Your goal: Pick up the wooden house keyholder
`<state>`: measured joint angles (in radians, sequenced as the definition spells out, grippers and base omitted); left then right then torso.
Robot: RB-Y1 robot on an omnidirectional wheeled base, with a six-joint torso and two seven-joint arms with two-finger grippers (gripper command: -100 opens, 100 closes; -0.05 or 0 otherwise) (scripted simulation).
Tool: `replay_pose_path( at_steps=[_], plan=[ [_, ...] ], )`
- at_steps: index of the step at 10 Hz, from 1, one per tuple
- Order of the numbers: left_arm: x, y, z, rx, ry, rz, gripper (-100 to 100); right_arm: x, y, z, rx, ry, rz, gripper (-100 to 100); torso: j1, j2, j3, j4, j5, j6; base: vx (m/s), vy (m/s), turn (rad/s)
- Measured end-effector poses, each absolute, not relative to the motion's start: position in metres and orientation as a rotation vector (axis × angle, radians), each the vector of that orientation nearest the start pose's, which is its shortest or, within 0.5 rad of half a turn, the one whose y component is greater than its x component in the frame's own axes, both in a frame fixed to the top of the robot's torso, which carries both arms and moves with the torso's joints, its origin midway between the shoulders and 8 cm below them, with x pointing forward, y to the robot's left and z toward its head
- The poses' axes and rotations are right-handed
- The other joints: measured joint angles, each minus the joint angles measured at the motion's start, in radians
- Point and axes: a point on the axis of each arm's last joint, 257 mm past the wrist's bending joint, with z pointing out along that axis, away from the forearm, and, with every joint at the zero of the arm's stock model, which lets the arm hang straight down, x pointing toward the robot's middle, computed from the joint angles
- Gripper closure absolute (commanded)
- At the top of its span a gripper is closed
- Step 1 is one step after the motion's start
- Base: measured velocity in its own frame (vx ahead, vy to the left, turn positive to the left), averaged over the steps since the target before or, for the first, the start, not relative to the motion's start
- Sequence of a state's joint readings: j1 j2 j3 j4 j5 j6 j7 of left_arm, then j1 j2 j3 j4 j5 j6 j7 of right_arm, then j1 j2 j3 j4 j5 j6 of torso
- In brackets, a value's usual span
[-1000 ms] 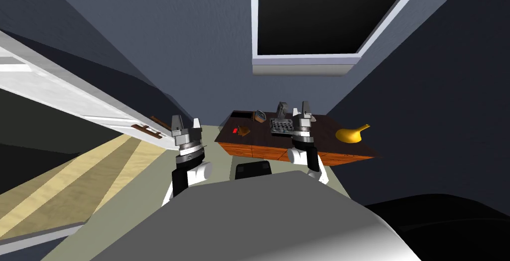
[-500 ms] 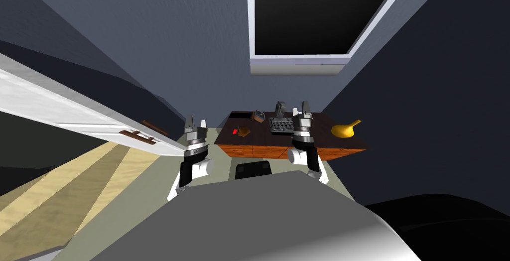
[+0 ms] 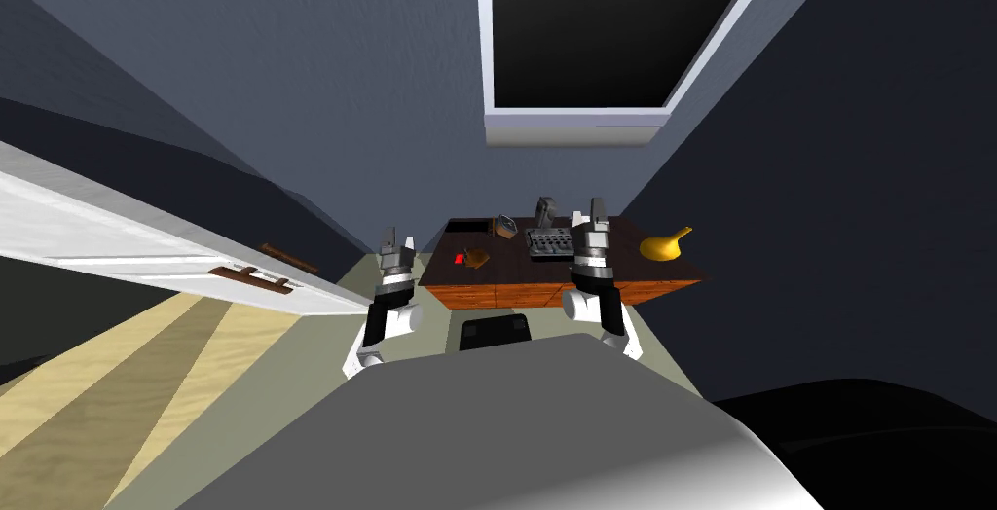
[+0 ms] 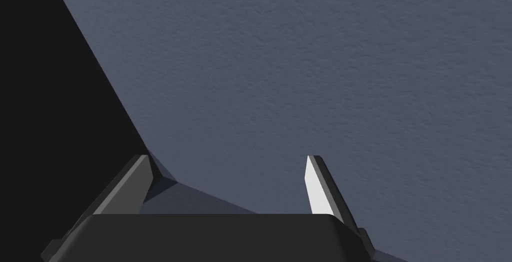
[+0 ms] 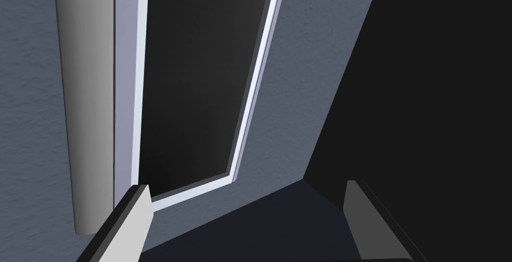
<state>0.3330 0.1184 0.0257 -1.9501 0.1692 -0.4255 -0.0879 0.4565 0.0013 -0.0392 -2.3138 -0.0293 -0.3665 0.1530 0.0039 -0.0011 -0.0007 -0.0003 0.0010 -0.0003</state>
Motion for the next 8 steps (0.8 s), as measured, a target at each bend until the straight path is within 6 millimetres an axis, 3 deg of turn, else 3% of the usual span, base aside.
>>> replay_pose_path(
  at_steps=[8],
  plan=[
    [0.478,0.308,-0.161,-1.003,0.969,-1.223,-100,0.359,-0.293,0.029,0.661,0.672,1.144,0,0.0,0.0,0.0,0.0,0.0,0.0,-0.001,0.067,-0.107]
  ],
)
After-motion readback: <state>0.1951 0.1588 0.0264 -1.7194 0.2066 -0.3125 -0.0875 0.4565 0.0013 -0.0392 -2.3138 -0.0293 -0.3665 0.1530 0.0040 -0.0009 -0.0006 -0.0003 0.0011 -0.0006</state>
